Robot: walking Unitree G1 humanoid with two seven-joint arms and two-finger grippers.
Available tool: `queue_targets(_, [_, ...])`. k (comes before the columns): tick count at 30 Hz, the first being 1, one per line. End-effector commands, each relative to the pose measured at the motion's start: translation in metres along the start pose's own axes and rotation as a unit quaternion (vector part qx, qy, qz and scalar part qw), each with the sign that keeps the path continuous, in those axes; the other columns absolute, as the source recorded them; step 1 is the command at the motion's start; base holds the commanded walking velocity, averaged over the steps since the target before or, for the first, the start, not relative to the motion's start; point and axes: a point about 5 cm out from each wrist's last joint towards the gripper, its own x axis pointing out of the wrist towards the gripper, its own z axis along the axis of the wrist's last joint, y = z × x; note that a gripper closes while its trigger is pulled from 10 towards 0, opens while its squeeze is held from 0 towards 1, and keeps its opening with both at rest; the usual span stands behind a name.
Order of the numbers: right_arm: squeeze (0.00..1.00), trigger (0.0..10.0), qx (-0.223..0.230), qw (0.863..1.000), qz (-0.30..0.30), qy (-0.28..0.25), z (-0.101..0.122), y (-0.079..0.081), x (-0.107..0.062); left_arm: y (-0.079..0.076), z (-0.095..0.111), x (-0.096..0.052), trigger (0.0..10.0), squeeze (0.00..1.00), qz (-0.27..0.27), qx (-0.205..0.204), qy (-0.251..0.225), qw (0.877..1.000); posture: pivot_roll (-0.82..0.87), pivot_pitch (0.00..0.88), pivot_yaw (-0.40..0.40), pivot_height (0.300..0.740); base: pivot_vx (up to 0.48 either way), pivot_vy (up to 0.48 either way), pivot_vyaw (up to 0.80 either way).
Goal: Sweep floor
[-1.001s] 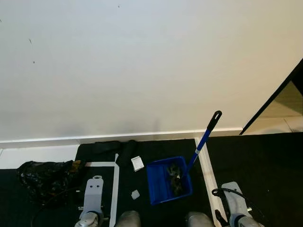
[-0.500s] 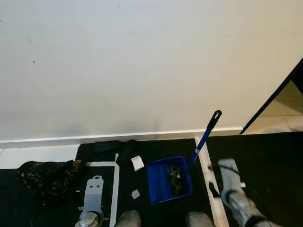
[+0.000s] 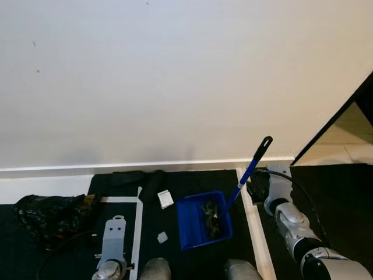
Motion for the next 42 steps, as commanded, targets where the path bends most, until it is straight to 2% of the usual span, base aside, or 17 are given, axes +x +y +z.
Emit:
queue_targets(1, [1.0,10.0,-0.009,1.0,-0.002,-0.02,0.009,-0.004,0.003,0.0,-0.01,-0.002,10.0,0.0,0.002,-0.009,0.02,1.0,0.13,0.028,-0.086,0.74,0.0,0.0,0.0])
queue_targets(3, [1.0,10.0,-0.029,0.998,-0.026,-0.043,0.026,-0.008,0.009,0.001,-0.009,-0.002,10.0,0.0,0.005,-0.01,0.017,1.0,0.13,0.044,-0.088,0.74,0.0,0.0,0.0])
queue_targets(5, [1.0,10.0,-0.03,0.998,-0.035,-0.049,0.031,-0.009,0.011,0.002,-0.009,-0.002,10.0,0.0,0.007,-0.01,0.015,1.0,0.13,0.049,-0.089,0.74,0.0,0.0,0.0])
queue_targets(6, [0.92,10.0,-0.034,0.997,-0.042,-0.053,0.036,-0.01,0.013,0.002,0.006,0.001,10.0,0.0,0.008,-0.012,-0.004,1.0,0.14,0.054,-0.09,0.74,0.0,0.0,0.0])
queue_targets(7, [0.92,10.0,-0.034,0.997,-0.042,-0.053,0.036,-0.01,0.013,0.002,0.006,0.001,10.0,0.0,0.008,-0.012,-0.004,1.0,0.14,0.054,-0.09,0.74,0.0,0.0,0.0])
queue_targets(8, [0.59,10.0,-0.034,0.997,-0.044,-0.06,0.04,-0.01,0.014,0.002,0.02,0.004,10.0,0.0,0.01,-0.012,-0.023,1.0,0.14,0.054,-0.09,0.74,0.0,0.0,0.0])
queue_targets(9, [0.19,10.0,-0.039,0.996,-0.05,-0.07,0.045,-0.011,0.016,0.003,0.029,0.005,10.0,0.0,0.012,-0.014,-0.036,0.999,0.14,0.059,-0.091,0.74,0.0,0.0,0.0])
queue_targets(10, [0.0,10.0,-0.042,0.995,-0.053,-0.08,0.049,-0.011,0.017,0.005,0.033,0.006,10.0,0.0,0.014,-0.016,-0.041,0.999,0.14,0.06,-0.092,0.74,0.0,0.0,0.0])
queue_targets(15, [0.0,10.0,-0.064,0.992,-0.061,-0.092,0.06,-0.013,0.02,0.011,0.034,0.006,10.0,0.0,0.018,-0.022,-0.041,0.999,0.15,0.062,-0.096,0.74,0.0,0.0,0.0])
queue_targets(19, [0.0,10.0,-0.054,0.992,-0.072,-0.087,0.065,-0.018,0.022,0.011,0.049,0.006,10.0,0.0,0.028,-0.025,-0.076,0.996,0.16,0.063,-0.102,0.74,0.0,0.0,0.0])
queue_targets(25, [0.0,10.0,-0.043,0.994,-0.064,-0.077,0.066,-0.02,0.023,0.009,0.054,0.005,10.0,0.0,0.033,-0.029,-0.09,0.995,0.17,0.066,-0.104,0.74,0.0,0.0,0.0])
queue_targets(42, [0.0,10.0,-0.041,0.995,-0.057,-0.078,0.073,-0.03,0.024,0.019,0.058,-0.001,10.0,0.0,0.045,-0.041,-0.129,0.99,0.22,0.176,-0.124,0.74,0.0,0.0,0.0])
